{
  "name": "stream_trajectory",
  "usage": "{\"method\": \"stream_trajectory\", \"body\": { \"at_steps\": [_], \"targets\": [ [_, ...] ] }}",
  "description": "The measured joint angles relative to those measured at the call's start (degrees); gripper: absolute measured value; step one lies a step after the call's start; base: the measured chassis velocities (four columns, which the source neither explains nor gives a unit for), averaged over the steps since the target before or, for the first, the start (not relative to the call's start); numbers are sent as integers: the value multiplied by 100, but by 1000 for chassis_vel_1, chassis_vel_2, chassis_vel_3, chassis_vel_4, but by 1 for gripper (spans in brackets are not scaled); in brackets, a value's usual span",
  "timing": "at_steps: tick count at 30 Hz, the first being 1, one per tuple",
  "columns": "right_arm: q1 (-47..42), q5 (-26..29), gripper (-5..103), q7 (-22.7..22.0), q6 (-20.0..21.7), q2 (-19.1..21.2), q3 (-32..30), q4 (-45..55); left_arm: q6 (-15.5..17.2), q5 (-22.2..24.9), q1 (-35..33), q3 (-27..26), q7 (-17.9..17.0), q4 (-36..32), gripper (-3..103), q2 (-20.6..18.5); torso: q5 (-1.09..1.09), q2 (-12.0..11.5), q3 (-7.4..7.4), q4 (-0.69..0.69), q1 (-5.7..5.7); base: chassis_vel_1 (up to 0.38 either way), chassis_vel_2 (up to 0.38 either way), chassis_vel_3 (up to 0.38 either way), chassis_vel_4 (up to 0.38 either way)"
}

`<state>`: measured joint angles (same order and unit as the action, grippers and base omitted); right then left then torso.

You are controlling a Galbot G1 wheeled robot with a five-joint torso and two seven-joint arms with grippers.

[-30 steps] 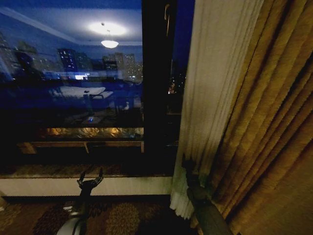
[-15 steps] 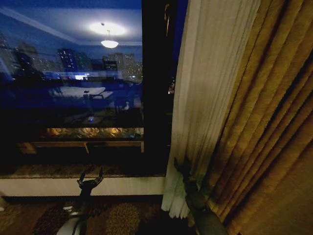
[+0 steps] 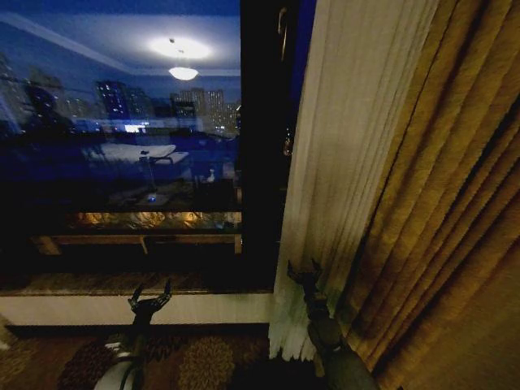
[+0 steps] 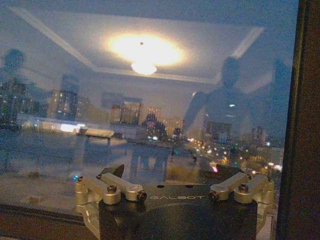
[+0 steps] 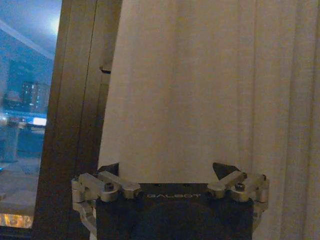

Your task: Open the curtains by pulling them apart, changing their state from closed to fully open.

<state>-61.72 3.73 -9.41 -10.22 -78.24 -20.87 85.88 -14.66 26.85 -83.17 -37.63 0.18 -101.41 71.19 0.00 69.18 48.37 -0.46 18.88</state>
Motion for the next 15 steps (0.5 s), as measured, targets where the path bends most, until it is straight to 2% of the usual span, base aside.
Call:
{"method": "stream_trajectory", "body": {
  "at_steps": [15],
  "targets": [
    [4,1,100,-4,8,1,-4,0,0,0,0,0,0,0,100,0,0,0,0,-1,0,7,9,-8,-7]
  ]
}}
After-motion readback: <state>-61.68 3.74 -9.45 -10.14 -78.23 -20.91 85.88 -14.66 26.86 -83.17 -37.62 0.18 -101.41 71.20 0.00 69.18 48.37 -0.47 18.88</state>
